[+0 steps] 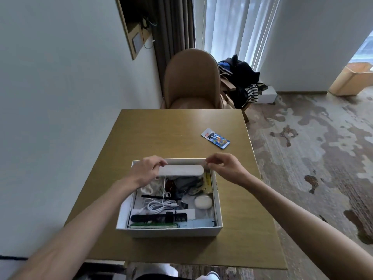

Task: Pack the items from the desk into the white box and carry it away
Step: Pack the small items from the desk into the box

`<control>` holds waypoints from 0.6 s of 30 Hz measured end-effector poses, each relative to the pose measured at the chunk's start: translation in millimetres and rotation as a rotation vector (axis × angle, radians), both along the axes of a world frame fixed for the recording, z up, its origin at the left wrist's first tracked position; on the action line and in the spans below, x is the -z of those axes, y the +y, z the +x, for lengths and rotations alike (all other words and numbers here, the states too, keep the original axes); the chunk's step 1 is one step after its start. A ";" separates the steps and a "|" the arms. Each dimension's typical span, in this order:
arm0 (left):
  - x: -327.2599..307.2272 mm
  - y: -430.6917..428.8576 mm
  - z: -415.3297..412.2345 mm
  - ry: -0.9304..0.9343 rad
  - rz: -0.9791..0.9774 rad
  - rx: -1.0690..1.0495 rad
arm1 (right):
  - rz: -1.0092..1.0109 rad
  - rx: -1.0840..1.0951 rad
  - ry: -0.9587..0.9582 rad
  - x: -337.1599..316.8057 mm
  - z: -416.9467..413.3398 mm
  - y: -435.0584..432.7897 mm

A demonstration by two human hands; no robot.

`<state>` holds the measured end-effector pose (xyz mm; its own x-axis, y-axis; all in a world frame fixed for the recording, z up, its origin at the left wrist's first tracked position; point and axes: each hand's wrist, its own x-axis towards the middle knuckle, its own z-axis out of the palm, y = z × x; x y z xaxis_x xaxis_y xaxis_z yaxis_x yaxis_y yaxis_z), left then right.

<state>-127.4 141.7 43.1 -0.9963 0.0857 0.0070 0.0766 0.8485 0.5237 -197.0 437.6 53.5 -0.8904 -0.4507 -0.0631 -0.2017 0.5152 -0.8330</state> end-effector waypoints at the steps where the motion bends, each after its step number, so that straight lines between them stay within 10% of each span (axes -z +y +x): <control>1: -3.9 1.4 -7.7 0.014 0.013 0.005 | -0.009 0.061 -0.008 1.4 -9.2 2.3; 18: 28.6 34.8 -142.6 -0.411 -0.022 0.236 | 0.707 0.327 -0.148 92.7 -199.8 -32.3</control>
<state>-270.0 176.5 14.6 -0.8693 0.3057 -0.3884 0.0588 0.8442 0.5328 -396.8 405.3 -39.2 -0.9307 0.0238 -0.3651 0.1390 0.9461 -0.2926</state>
